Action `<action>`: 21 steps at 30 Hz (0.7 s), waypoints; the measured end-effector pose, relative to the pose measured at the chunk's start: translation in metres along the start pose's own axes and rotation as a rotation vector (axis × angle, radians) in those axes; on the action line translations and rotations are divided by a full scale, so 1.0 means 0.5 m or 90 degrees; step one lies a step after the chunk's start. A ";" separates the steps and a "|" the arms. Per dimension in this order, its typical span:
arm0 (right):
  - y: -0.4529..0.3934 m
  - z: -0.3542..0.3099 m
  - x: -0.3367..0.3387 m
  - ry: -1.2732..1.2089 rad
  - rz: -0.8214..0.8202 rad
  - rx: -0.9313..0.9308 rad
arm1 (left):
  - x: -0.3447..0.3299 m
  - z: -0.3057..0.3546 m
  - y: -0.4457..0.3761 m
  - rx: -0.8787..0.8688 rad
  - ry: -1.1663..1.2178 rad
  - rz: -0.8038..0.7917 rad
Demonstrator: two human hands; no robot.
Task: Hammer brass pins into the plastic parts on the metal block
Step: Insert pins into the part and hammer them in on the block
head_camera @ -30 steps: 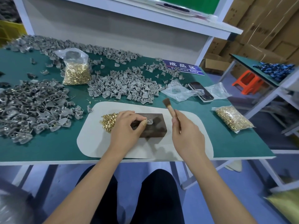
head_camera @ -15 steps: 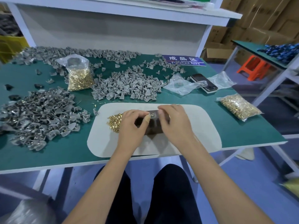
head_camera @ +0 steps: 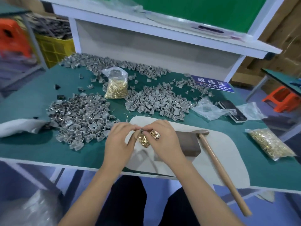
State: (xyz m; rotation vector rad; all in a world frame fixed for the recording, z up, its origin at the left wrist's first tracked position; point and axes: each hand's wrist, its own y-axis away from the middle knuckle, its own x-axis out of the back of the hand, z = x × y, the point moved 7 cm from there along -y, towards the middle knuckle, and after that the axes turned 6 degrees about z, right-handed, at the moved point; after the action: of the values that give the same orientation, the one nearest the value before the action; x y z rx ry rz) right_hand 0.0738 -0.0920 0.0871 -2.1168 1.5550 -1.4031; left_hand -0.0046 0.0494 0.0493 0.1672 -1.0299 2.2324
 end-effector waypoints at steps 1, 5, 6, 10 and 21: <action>-0.008 -0.008 -0.018 -0.006 -0.001 -0.001 | 0.014 -0.014 -0.003 -0.003 -0.028 0.004; -0.031 -0.028 -0.092 -0.070 -0.036 -0.032 | 0.065 -0.052 -0.008 0.006 -0.165 0.052; -0.034 -0.026 -0.111 -0.086 -0.047 -0.056 | 0.076 -0.057 -0.010 0.010 -0.190 0.065; -0.050 -0.026 -0.181 -0.065 -0.077 -0.079 | 0.107 -0.089 -0.023 0.014 -0.255 0.084; -0.027 -0.034 -0.237 0.067 0.004 0.010 | 0.104 -0.138 -0.003 0.107 -0.246 0.003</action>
State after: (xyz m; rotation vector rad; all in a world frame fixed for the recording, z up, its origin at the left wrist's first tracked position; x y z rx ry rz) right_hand 0.0682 0.0170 0.0357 -2.0576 1.5808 -1.5416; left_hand -0.0330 0.1266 0.0225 0.6929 -1.0336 2.3438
